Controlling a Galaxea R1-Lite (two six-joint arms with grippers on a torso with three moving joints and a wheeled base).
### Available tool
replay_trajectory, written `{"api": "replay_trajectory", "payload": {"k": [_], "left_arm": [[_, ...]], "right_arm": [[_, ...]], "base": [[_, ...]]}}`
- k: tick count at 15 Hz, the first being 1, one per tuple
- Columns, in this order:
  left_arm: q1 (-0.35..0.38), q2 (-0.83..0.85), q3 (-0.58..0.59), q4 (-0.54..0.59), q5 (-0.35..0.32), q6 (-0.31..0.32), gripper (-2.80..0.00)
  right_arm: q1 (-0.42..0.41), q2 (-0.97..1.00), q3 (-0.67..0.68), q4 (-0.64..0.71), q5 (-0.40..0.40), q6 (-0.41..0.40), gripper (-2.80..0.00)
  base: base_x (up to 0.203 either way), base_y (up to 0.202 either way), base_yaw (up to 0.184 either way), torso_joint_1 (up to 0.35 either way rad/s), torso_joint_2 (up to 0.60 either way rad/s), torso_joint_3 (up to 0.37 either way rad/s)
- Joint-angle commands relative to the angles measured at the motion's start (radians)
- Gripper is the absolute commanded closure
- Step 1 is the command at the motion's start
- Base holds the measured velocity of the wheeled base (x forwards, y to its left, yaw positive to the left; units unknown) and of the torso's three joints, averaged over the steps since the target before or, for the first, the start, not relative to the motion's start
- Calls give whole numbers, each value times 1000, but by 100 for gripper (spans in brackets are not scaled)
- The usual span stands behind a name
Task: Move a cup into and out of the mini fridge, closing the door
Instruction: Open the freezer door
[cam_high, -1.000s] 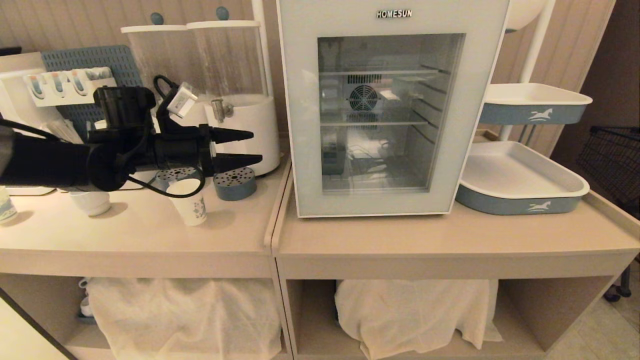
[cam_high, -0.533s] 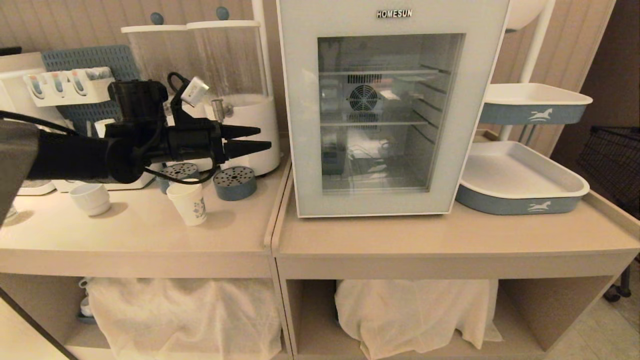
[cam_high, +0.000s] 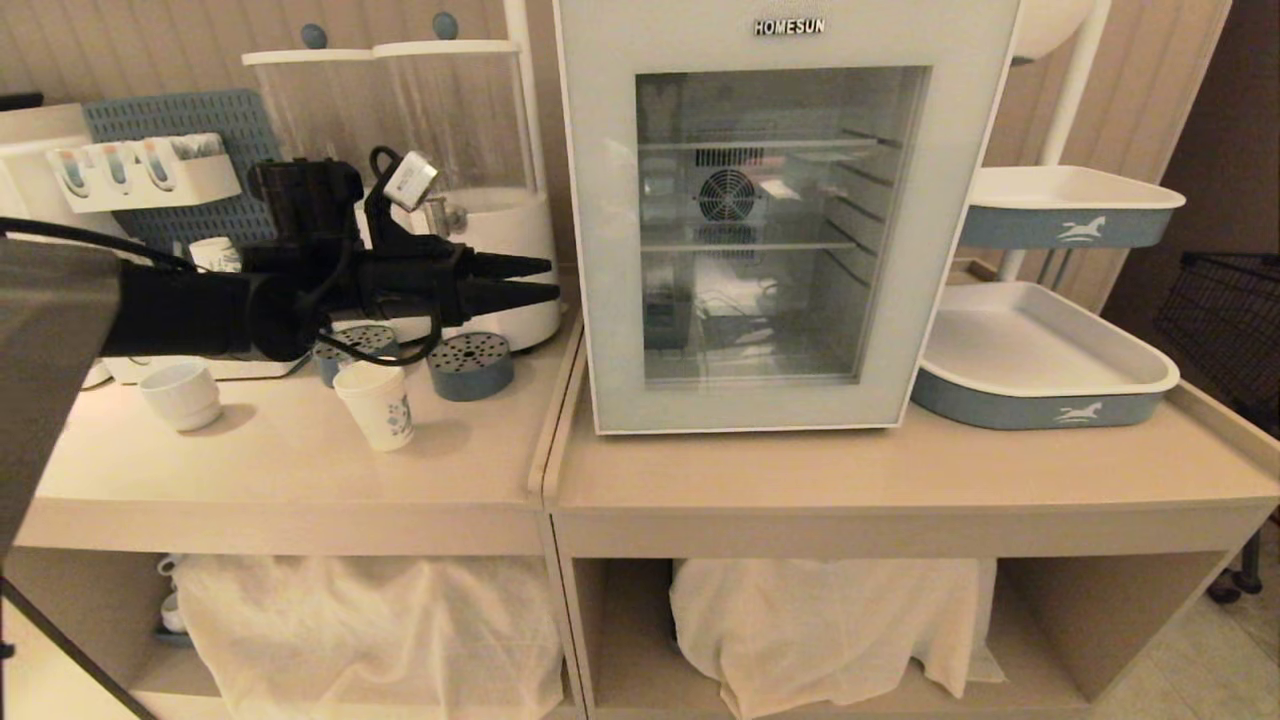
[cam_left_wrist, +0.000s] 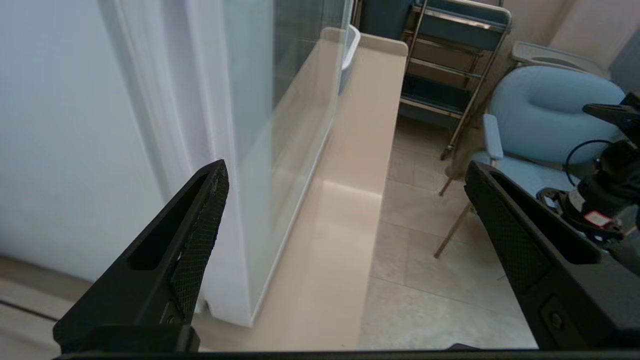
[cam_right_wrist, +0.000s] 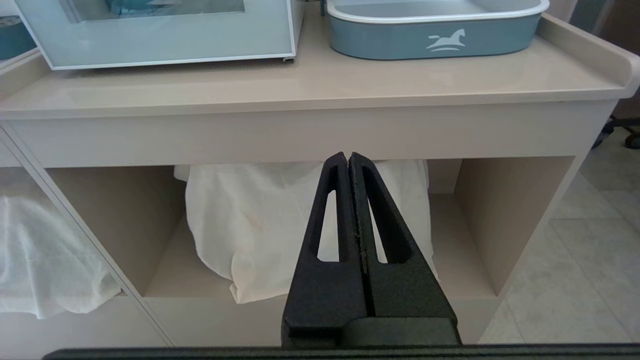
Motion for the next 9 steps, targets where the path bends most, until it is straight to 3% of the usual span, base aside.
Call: {"api": "replay_trajectory", "payload": {"k": [1, 9], "left_arm": [[-1, 31, -29, 0, -9, -1, -280], [-22, 75, -63, -5, -24, -1, -280]], "right_arm": [[0, -2, 2, -1, -1, 0, 0], [0, -2, 2, -1, 0, 0, 0]], "base": [[0, 0, 0, 0, 0, 0], [0, 0, 0, 0, 0, 0]]}}
